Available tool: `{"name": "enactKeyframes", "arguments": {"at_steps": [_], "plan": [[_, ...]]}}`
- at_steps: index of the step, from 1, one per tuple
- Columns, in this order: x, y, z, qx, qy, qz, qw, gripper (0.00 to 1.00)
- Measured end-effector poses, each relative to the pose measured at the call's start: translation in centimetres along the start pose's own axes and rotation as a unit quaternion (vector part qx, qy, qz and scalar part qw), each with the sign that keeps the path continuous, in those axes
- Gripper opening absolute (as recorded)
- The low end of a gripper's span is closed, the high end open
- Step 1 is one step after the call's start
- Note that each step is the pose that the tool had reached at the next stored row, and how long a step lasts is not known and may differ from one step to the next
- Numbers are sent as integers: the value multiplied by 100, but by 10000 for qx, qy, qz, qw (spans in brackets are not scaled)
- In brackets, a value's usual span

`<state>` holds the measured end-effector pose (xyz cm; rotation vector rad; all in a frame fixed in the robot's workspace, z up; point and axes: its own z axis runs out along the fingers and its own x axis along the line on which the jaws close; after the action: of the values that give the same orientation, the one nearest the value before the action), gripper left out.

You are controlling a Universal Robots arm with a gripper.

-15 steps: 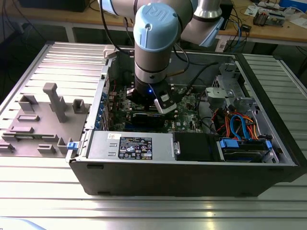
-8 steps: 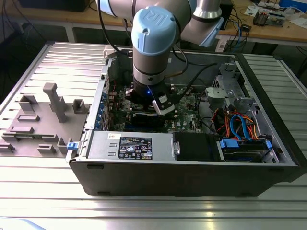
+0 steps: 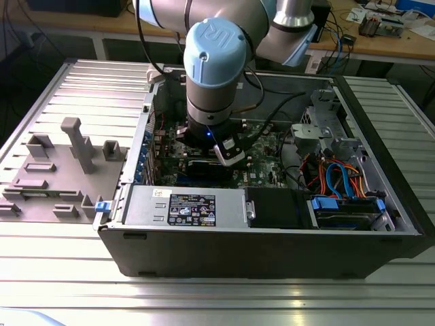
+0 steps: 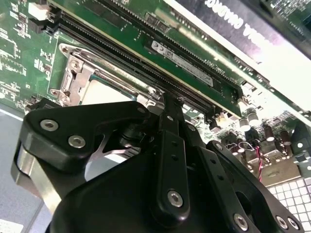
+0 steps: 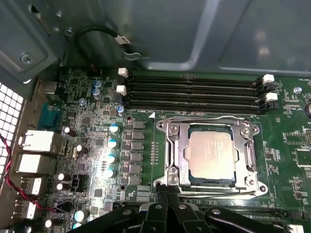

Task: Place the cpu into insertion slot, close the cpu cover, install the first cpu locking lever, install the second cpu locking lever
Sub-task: 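Install the second cpu locking lever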

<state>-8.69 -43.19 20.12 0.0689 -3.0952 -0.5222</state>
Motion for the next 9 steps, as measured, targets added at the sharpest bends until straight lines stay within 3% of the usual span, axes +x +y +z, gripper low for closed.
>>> {"name": "enactKeyframes", "arguments": {"at_steps": [3, 9], "plan": [[13, -7, 24, -65, -3, -1, 10000, 11], [28, -25, 76, -150, -7, -1, 9999, 11]]}}
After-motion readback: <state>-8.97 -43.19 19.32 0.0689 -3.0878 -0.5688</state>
